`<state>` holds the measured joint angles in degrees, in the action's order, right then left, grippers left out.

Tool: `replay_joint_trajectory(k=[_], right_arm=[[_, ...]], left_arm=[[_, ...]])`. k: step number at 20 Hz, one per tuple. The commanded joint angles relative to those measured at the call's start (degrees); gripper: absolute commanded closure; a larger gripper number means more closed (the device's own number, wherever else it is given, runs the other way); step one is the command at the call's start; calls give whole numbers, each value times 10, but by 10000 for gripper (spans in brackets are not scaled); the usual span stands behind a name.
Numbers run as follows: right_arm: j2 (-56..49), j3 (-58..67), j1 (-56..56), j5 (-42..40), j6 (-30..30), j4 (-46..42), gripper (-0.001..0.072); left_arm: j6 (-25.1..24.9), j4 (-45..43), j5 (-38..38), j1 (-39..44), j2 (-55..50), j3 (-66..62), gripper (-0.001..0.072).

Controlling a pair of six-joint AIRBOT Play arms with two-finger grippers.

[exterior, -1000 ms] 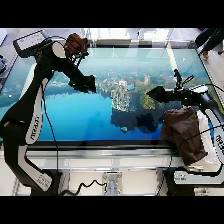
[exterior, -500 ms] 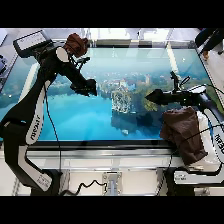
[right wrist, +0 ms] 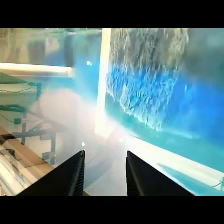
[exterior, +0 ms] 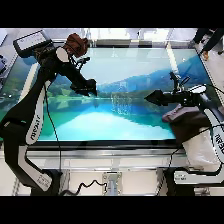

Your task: Fold the shirts.

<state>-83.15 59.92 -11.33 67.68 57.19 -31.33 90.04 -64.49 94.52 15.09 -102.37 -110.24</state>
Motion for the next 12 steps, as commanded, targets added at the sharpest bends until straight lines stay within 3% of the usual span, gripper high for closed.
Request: replay_joint_trajectory(k=[1, 12], right_arm=[[0, 0, -1, 19, 0, 3, 406], [0, 0, -1, 25, 0, 2, 406]], left_arm=[[-1, 0, -2, 0, 0, 0, 209], [-11, 0, -2, 0, 0, 0, 209]])
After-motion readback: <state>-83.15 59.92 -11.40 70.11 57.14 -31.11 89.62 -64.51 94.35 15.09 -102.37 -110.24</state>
